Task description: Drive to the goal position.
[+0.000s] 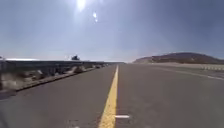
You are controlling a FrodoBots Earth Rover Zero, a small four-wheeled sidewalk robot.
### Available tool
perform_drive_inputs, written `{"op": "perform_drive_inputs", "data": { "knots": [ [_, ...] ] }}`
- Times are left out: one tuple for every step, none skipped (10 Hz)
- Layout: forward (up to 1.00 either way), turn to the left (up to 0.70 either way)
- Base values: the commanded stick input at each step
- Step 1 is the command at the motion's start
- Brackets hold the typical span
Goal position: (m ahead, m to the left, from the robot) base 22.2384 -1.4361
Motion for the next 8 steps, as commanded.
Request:
{"op": "perform_drive_inputs", "data": {
  "knots": [
    [0.85,0.0],
    [0.85,0.0],
    [0.85,0.0],
    [0.85,0.0],
    [0.85,0.0],
    [0.85,0.0],
    [0.85,0.0],
    [0.85,0.0]
  ]
}}
